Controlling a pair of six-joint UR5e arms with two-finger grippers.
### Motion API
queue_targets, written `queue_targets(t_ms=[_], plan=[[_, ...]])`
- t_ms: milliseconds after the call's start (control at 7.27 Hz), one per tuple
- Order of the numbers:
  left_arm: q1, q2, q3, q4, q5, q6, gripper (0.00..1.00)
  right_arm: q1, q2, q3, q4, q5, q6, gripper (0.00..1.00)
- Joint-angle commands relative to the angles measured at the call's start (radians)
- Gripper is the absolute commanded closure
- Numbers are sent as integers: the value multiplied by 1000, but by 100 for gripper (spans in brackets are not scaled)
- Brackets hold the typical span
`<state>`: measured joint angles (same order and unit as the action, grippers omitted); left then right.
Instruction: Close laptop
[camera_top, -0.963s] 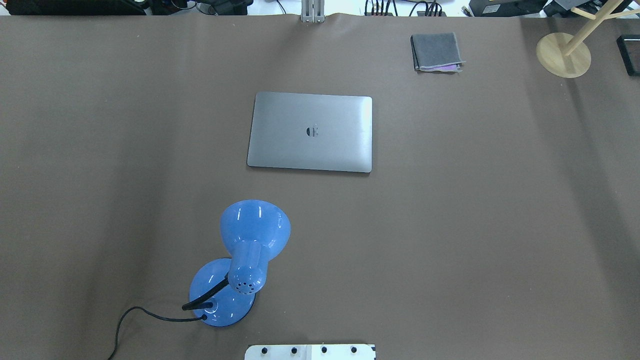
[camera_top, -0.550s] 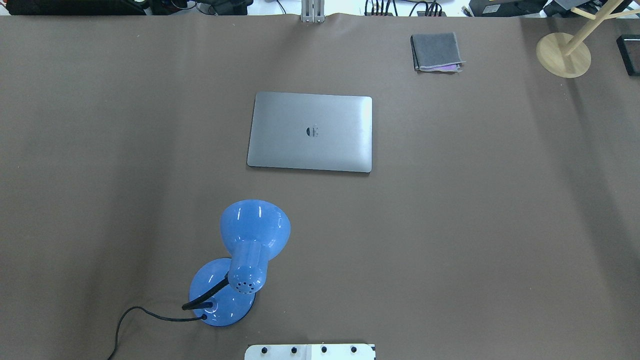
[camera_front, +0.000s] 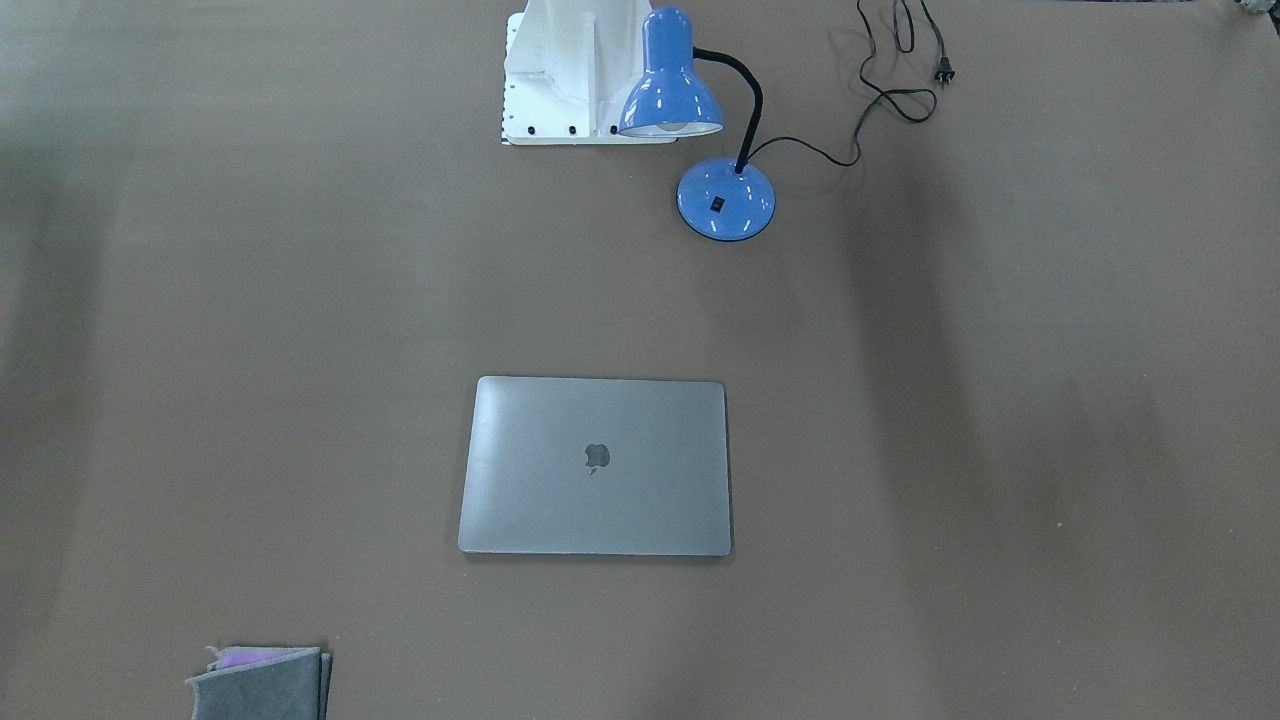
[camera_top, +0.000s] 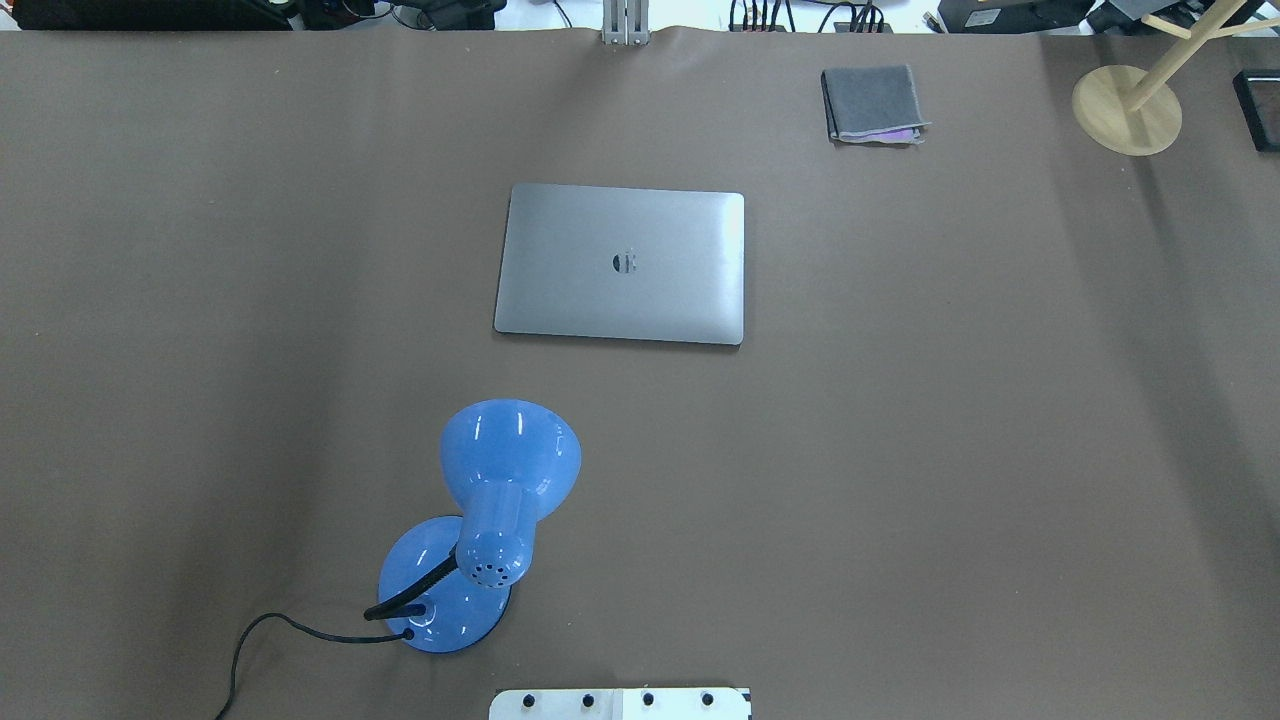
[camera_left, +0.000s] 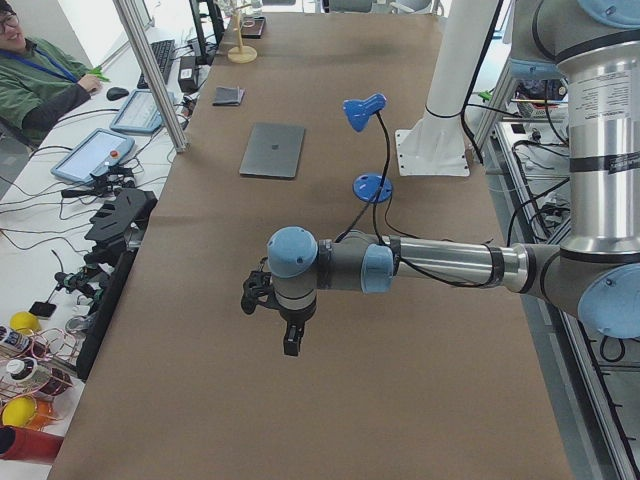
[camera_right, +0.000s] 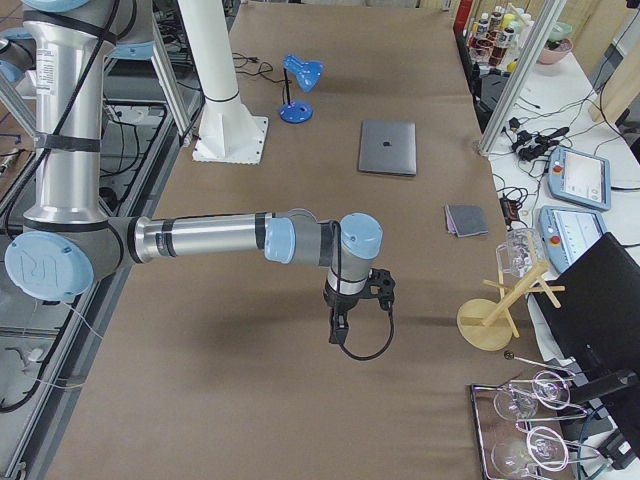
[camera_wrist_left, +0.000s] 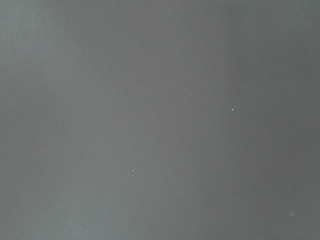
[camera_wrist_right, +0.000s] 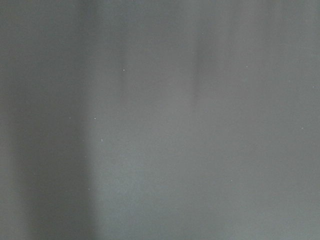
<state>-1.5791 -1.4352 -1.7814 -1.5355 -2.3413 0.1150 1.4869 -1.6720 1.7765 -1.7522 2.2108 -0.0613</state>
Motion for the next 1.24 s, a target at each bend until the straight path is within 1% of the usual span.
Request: queue_targets(t_ms=[0,1101], plan=[[-1,1,-10,0,0,0,1,-2,2,1,-1,4,0,0],[4,-1,-9,0,-1,0,1,-14,3,4,0,9,1,0]])
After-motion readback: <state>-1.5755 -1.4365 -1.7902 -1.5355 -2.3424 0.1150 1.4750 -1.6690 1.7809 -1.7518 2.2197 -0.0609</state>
